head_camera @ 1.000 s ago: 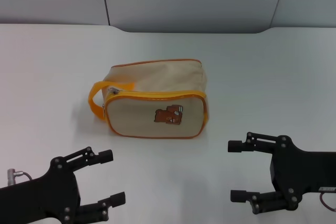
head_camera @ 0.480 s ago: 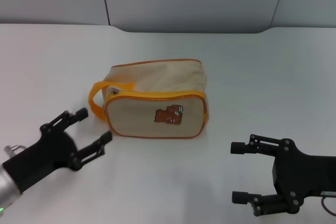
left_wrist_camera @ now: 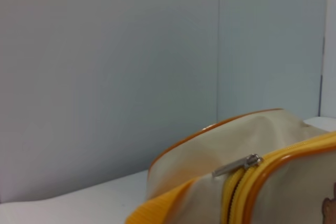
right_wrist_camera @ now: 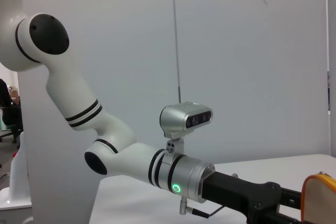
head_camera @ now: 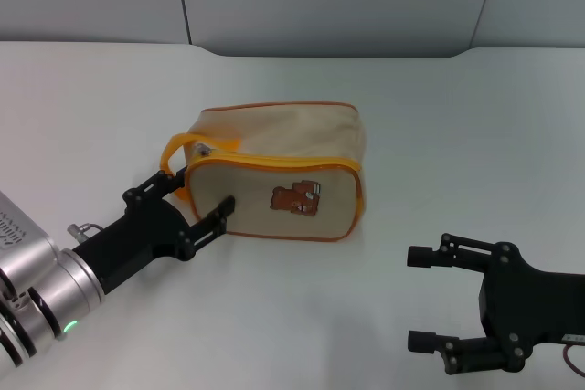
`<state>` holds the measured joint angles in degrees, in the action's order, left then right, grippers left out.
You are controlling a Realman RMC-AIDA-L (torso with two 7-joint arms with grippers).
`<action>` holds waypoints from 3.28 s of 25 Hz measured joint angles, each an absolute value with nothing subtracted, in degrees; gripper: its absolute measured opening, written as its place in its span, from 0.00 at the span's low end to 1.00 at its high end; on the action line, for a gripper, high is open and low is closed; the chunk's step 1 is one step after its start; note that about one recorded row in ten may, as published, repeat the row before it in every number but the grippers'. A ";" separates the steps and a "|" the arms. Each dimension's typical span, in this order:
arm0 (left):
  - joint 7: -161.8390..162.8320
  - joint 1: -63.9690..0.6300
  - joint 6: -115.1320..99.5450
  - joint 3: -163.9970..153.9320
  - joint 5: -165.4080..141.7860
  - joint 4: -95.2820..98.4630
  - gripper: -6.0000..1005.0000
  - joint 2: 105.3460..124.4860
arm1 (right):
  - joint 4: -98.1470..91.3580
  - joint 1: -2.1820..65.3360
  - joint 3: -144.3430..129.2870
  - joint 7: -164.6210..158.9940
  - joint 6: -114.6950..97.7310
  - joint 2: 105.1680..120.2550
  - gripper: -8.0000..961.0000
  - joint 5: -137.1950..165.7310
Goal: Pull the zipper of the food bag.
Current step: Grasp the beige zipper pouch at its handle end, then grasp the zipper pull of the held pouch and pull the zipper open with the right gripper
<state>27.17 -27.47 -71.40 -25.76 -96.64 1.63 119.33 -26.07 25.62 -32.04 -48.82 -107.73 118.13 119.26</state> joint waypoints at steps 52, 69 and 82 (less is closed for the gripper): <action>7.22 -32.44 -91.65 -27.53 -96.68 8.03 0.07 119.20 | 17.57 35.23 -16.77 36.33 -81.50 119.88 0.88 84.51; 6.50 -33.32 -91.00 -29.10 -96.66 7.29 0.06 119.27 | 22.85 36.08 -14.10 36.70 -84.51 119.88 0.88 90.14; 6.87 -34.02 -90.25 -29.09 -96.65 6.74 0.05 119.26 | 24.23 35.27 -13.53 36.55 -81.85 119.88 0.81 93.15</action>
